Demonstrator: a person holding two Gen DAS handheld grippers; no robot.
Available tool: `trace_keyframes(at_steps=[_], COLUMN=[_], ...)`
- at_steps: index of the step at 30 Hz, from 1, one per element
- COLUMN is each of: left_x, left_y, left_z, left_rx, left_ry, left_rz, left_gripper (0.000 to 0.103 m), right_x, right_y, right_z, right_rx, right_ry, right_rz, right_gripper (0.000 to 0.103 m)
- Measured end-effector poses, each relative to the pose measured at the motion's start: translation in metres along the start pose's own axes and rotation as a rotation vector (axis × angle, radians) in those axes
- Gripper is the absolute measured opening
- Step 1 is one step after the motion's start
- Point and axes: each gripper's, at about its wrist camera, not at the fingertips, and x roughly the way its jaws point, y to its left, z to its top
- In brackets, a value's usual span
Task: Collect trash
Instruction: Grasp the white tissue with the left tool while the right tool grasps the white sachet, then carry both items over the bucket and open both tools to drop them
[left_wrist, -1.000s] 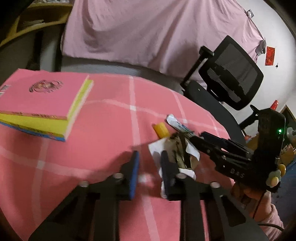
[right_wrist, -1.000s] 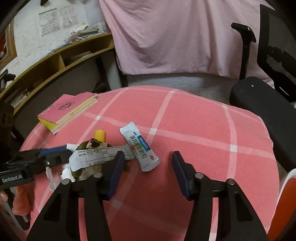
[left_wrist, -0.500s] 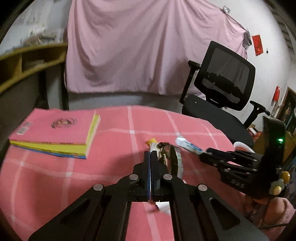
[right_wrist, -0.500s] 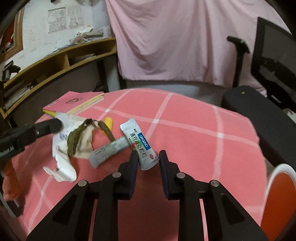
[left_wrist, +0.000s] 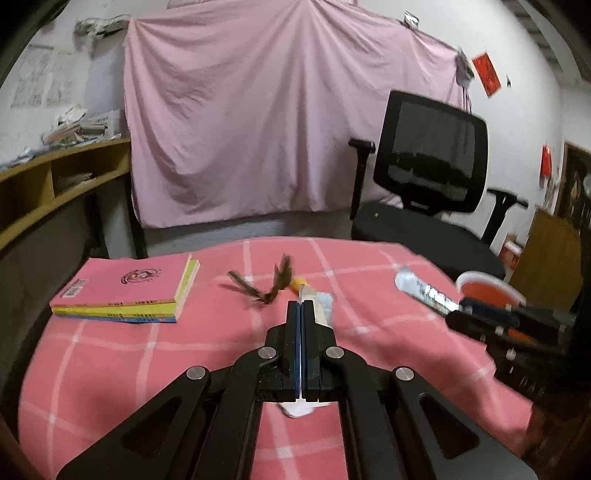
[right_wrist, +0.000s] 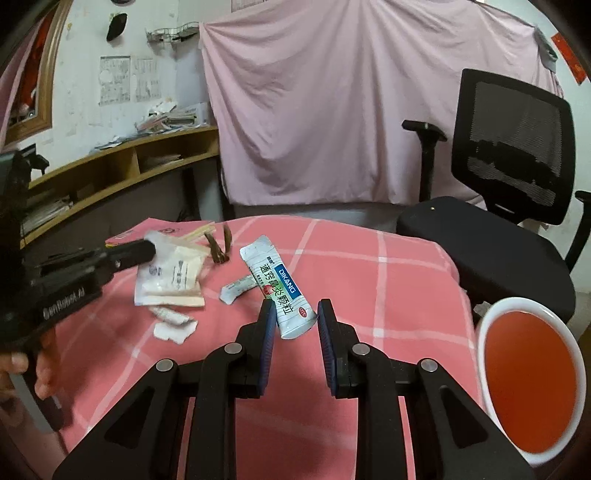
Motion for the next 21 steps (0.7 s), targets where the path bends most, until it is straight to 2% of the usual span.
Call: trace_keyframes(at_steps=[2, 6, 11, 15, 21], left_x=[-0.005, -0.021, -0.029, -0.027, -0.009], left_y=[-0.006, -0.023, -0.058, -0.101, -0.164], left_z=[0.002, 0.009, 0.023, 0.038, 0.055], left_rx=[-0.004, 0.003, 0.017, 0.058, 0.095], left_ry=[-0.016, -0.089, -0.182, -0.257, -0.327], left_rz=[-0.008, -0.048, -0.123, -0.2, -0.325], left_gripper=[0.0, 0.0, 0.0, 0.0, 0.0], right_x=[-0.01, -0.039, -0.075, -0.101, -0.122], right_y=[-0.003, -0.011, -0.031, -0.058, -0.104], right_z=[-0.004, -0.009, -0.01, -0.013, -0.023], right_rx=[0.022, 0.053, 0.094, 0.127, 0.175], right_ry=[-0.03, -0.146, -0.313, -0.413, -0.476], right_rz=[0.003, -0.025, -0.104, -0.236, -0.423], right_gripper=[0.021, 0.021, 0.021, 0.021, 0.021])
